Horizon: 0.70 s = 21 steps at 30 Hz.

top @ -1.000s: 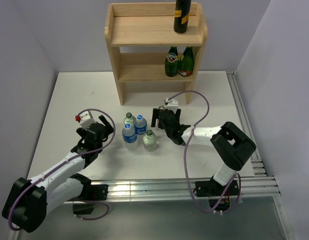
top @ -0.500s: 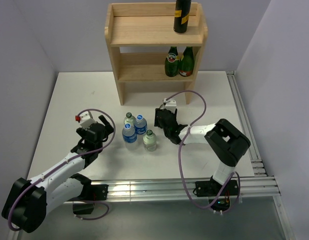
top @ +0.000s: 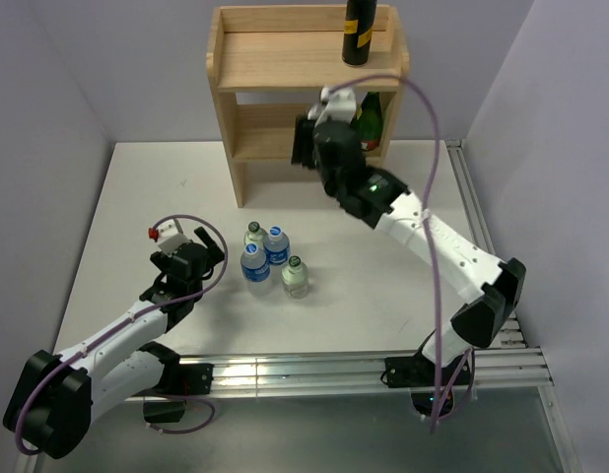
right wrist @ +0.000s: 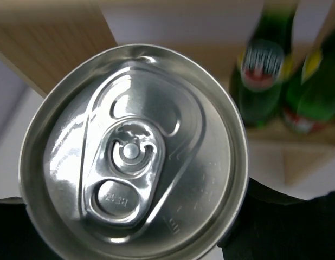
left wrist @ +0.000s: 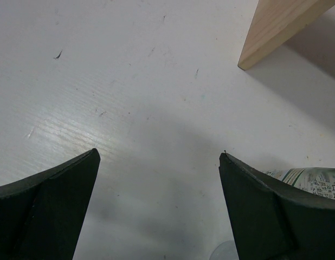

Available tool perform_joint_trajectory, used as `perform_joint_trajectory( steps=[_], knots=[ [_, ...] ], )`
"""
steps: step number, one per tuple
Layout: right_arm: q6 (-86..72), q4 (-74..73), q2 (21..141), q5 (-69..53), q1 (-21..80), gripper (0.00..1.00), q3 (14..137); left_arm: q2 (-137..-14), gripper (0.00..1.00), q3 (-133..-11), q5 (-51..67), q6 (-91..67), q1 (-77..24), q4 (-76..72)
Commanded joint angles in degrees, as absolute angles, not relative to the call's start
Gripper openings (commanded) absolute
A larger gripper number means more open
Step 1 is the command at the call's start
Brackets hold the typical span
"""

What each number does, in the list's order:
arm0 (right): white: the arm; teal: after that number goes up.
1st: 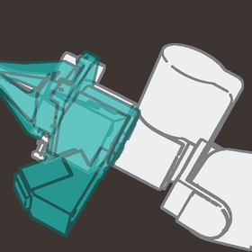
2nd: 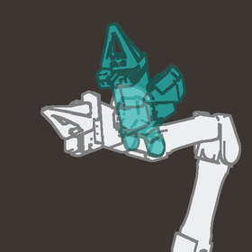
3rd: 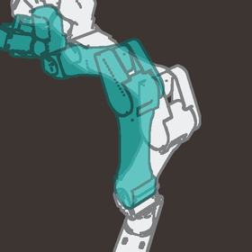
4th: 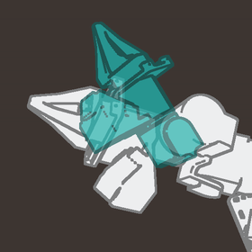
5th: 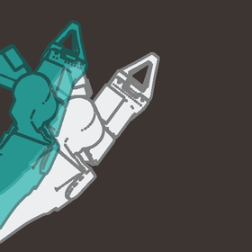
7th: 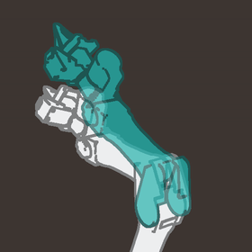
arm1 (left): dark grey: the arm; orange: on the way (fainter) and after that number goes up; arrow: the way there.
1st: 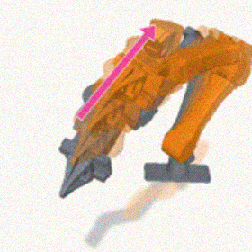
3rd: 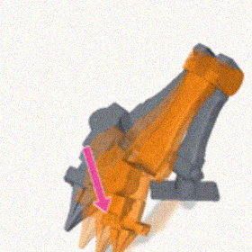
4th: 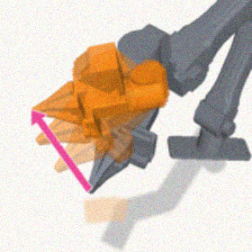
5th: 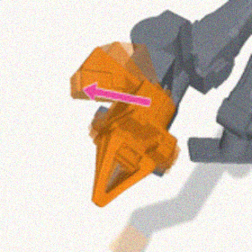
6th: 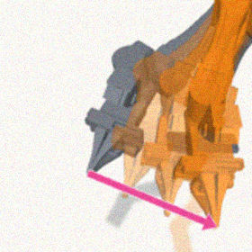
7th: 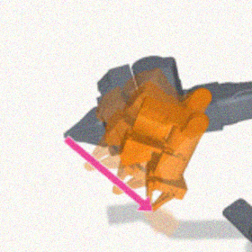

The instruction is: Place and organize the beverage onto the shelf

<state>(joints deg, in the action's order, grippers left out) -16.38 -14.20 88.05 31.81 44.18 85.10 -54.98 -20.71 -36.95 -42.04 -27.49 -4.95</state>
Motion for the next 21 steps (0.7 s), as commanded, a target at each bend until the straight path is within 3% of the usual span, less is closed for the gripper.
perform_joint_trajectory(
  steps=[1, 6, 9, 21],
  knots=[
    [-9.3, -23.9, 88.4, 33.6, 44.5, 0.0, 105.9, -54.3, 0.99, -22.5, -38.0, -41.3, -27.8, -6.2],
    [-1.3, -35.1, 99.1, 35.1, 43.8, 0.0, 137.5, -54.1, 0.99, -22.5, -38.1, -41.3, -27.8, -5.8],
    [4.4, -34.2, 103.7, 38.1, 43.4, 0.0, 145.8, -53.8, 0.99, -22.3, -37.9, -41.4, -27.8, -5.9],
    [2.6, -29.6, 103.8, 34.6, 33.1, 0.0, 144.9, -54.8, 0.99, -22.8, -37.8, -41.3, -27.9, -5.8]
  ],
)
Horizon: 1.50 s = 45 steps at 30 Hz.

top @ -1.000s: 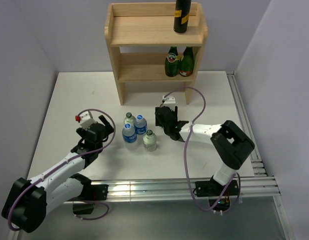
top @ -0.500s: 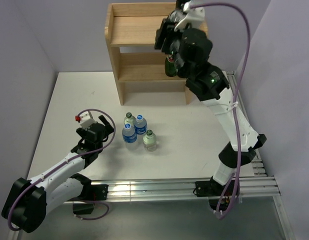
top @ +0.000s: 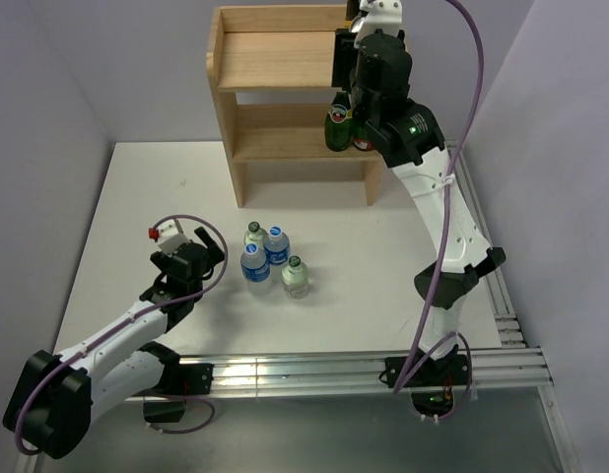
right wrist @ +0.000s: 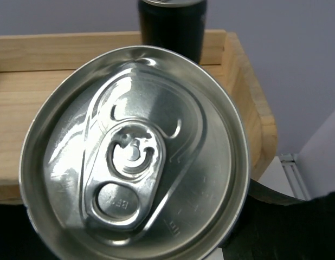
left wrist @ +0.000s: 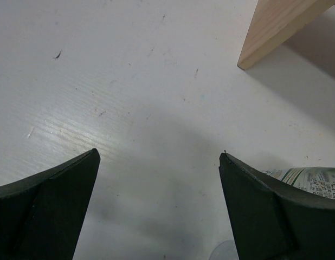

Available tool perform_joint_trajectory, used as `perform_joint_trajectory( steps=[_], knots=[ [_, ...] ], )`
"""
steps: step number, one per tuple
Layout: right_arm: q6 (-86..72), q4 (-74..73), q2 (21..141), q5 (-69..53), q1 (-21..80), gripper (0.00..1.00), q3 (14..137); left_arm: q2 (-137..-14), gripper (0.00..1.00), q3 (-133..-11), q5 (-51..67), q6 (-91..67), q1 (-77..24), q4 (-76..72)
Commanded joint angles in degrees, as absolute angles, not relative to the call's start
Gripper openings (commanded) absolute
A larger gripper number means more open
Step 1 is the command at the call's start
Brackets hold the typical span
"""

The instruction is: Place and organize the beverage onto the shelf

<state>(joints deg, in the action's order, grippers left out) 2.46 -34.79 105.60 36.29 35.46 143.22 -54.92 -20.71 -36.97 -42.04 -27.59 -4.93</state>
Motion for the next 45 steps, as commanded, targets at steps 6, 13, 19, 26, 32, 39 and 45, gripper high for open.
perform_joint_trajectory(
  steps=[6, 13, 19, 26, 32, 39, 45],
  knots=[
    [0.7, -29.4, 106.3, 32.3, 28.6, 0.0, 144.9, -54.2, 0.99, -22.6, -38.1, -41.4, -27.9, -5.7],
    [-2.7, -29.1, 109.0, 29.5, 25.8, 0.0, 145.0, -54.2, 0.99, -22.5, -38.3, -41.6, -27.9, -5.5],
    [-4.2, -28.9, 111.3, 28.3, 23.9, 0.06, 145.5, -54.4, 0.99, -22.8, -38.3, -41.7, -27.9, -5.3],
    [-4.9, -28.1, 112.3, 28.8, 23.0, 0.78, 144.8, -54.3, 0.99, -22.8, -38.5, -41.8, -28.0, -5.2],
    [-5.4, -27.5, 112.4, 28.7, 22.9, 0.82, 143.2, -54.1, 0.99, -22.7, -38.7, -41.9, -27.9, -5.1],
    [-5.6, -26.6, 110.9, 29.5, 23.0, 0.69, 139.1, -54.2, 0.99, -22.8, -38.8, -41.9, -28.1, -5.0],
    [-3.5, -24.6, 111.5, 31.7, 22.9, 0.28, 138.6, -53.7, 0.99, -22.6, -38.9, -42.1, -28.3, -5.0]
  ],
)
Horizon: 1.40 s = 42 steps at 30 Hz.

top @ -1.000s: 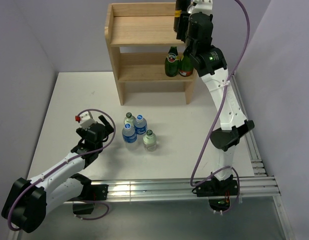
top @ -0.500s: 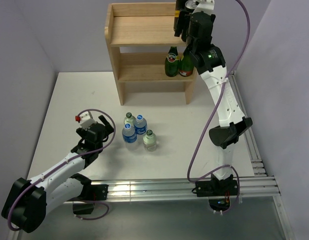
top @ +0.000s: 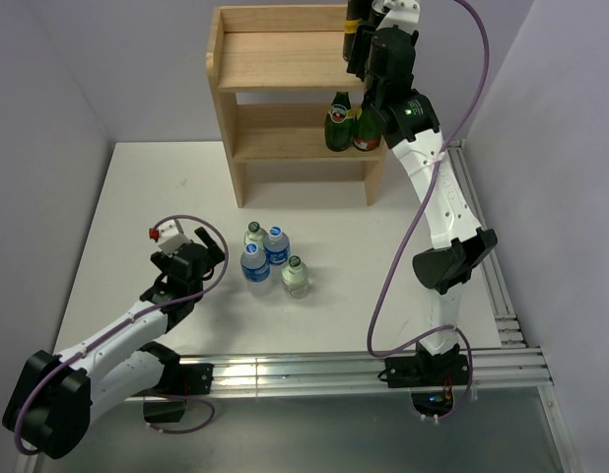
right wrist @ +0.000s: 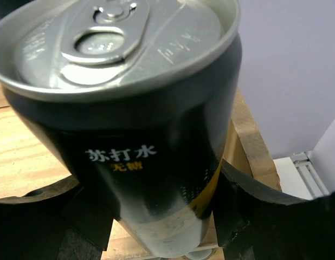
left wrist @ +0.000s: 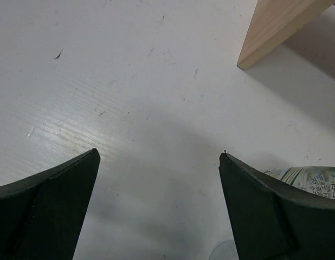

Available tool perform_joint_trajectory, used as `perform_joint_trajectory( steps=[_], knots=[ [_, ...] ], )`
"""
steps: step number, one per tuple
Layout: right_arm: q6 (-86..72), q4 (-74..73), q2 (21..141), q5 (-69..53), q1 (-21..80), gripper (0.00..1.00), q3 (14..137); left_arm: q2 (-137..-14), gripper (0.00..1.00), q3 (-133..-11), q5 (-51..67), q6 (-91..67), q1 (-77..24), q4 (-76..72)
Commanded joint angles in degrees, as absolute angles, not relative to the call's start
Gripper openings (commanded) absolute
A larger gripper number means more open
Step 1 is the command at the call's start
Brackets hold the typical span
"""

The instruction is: Place and organize the beverage onto the shelf

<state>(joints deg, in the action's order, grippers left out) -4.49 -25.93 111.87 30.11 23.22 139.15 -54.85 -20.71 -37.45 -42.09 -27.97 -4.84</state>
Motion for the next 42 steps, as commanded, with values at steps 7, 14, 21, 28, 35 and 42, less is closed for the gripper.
perform_joint_trajectory(
  steps=[7, 14, 21, 28, 35, 42],
  knots=[
    [-1.9, -22.7, 113.9, 33.7, 22.9, 0.28, 138.9, -53.8, 0.99, -22.5, -39.2, -42.2, -28.4, -4.8],
    [1.1, -20.0, 116.5, 35.2, 22.7, 0.28, 139.7, -53.5, 0.99, -22.6, -39.2, -42.0, -28.6, -5.0],
    [0.1, -20.8, 115.9, 34.7, 22.6, 0.53, 137.8, -53.8, 0.99, -22.7, -39.4, -42.1, -28.7, -4.8],
    [-1.6, -20.3, 113.2, 34.4, 22.8, 0.82, 133.3, -54.1, 0.99, -22.8, -39.6, -42.0, -28.7, -4.8],
    [-2.5, -20.4, 111.5, 34.6, 22.9, 0.96, 131.3, -54.3, 0.99, -22.9, -39.6, -42.1, -28.7, -4.7],
    [-2.7, -20.7, 109.9, 35.7, 23.3, 1.0, 130.2, -54.4, 0.99, -22.9, -39.6, -42.2, -28.7, -4.7]
  ],
)
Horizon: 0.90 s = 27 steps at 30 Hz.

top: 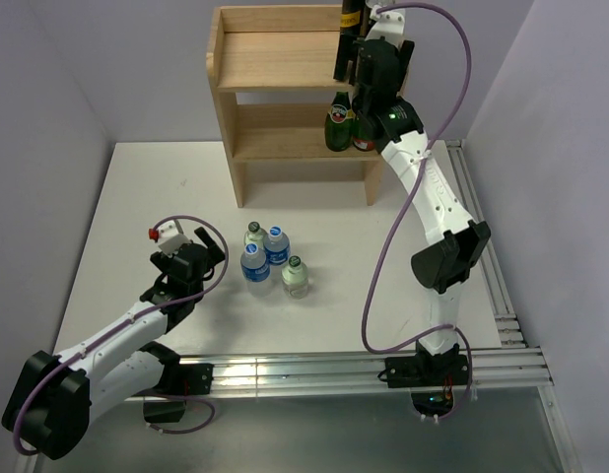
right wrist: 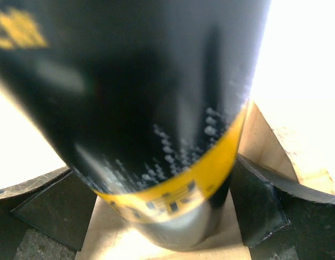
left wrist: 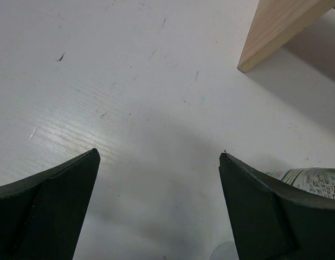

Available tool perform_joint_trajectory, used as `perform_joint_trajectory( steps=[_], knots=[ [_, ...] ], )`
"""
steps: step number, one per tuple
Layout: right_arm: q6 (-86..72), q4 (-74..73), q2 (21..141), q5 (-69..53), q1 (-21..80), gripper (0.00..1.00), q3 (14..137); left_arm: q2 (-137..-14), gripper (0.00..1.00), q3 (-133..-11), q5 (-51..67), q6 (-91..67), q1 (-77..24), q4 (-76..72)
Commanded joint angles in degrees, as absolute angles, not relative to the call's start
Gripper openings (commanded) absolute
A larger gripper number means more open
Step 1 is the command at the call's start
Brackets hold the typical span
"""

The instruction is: Place and organize the beverage onto the shelf

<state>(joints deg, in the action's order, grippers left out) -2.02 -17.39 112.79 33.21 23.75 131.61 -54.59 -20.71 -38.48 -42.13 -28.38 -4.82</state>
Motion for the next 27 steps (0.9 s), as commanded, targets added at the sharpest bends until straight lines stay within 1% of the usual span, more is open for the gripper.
perform_joint_trajectory(
  steps=[1, 16, 23, 27],
  knots=[
    [-2.8, -20.8, 109.6, 35.9, 23.5, 1.0, 129.6, -54.5, 0.99, -22.9, -39.6, -42.2, -28.7, -4.7],
    [-4.5, -19.5, 101.5, 36.1, 24.7, 1.0, 119.7, -54.3, 0.99, -22.9, -39.6, -42.2, -28.7, -4.7],
    [-7.0, -23.1, 100.7, 34.9, 25.2, 1.0, 120.8, -54.6, 0.99, -22.9, -39.6, -42.3, -28.7, -4.7],
    [-9.3, -23.5, 98.9, 34.7, 25.7, 1.0, 118.9, -54.7, 0.99, -23.1, -39.6, -42.2, -28.7, -4.6]
  ],
)
